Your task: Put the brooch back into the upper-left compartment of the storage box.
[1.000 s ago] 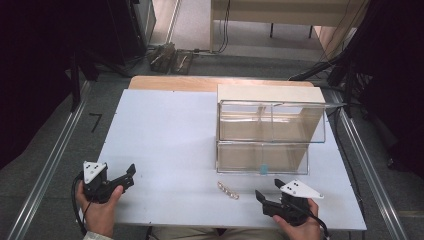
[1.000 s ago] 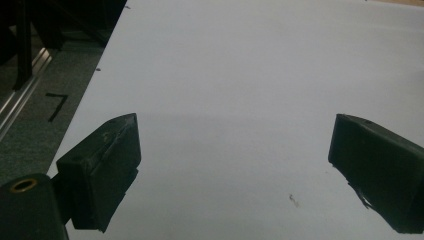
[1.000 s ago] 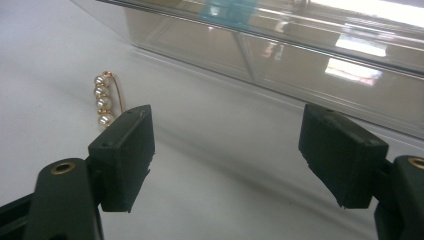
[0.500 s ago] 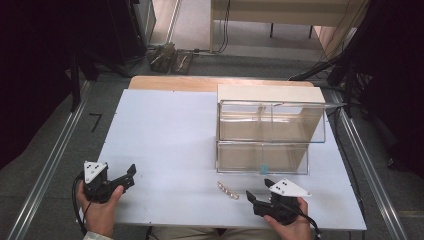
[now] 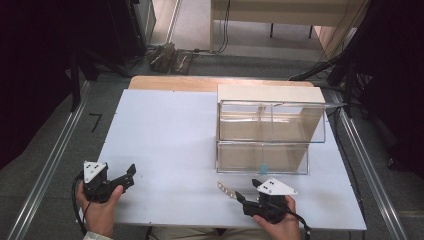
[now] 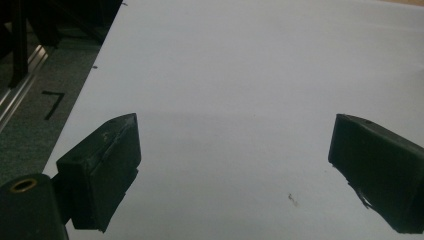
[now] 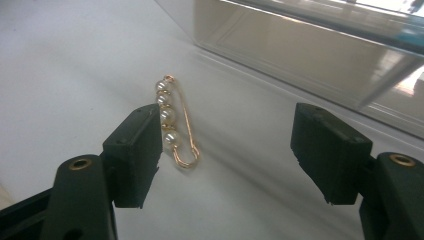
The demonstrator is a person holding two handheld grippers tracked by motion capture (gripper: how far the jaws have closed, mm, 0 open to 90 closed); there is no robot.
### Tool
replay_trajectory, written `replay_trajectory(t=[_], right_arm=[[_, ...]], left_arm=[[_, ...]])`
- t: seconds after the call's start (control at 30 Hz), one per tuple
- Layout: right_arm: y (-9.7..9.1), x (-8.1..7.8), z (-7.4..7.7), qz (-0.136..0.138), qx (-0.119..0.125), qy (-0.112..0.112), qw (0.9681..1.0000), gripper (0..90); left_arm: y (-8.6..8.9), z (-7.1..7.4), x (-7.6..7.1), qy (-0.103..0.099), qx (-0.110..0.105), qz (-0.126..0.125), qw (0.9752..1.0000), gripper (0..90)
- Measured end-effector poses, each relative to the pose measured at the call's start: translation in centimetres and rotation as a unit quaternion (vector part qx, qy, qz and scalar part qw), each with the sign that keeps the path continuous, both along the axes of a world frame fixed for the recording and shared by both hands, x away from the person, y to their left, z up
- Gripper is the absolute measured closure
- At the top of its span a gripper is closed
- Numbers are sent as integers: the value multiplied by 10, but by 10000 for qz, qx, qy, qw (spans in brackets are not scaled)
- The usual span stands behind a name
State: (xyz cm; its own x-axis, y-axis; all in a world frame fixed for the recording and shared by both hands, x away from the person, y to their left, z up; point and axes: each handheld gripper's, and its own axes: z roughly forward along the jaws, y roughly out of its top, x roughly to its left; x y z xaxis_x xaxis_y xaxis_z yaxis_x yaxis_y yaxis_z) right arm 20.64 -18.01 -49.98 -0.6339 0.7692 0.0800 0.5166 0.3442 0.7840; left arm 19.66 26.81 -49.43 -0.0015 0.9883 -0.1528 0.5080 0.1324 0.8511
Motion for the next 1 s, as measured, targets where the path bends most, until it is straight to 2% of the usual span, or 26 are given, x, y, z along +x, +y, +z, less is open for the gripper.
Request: replay_trajectory(t=[0.47, 0.67, 1.0], right_arm=[[17, 1, -5, 191, -89, -33, 9998, 318], [22, 1, -7, 271, -71, -90, 9996, 366], [31, 1, -10, 387, -64, -166, 9991, 496]], left_arm=[[0, 0, 0, 2, -2, -10, 10000, 59], [0, 0, 0, 3, 0, -11, 10000, 59], [0, 0, 0, -6, -8, -10, 10000, 59]])
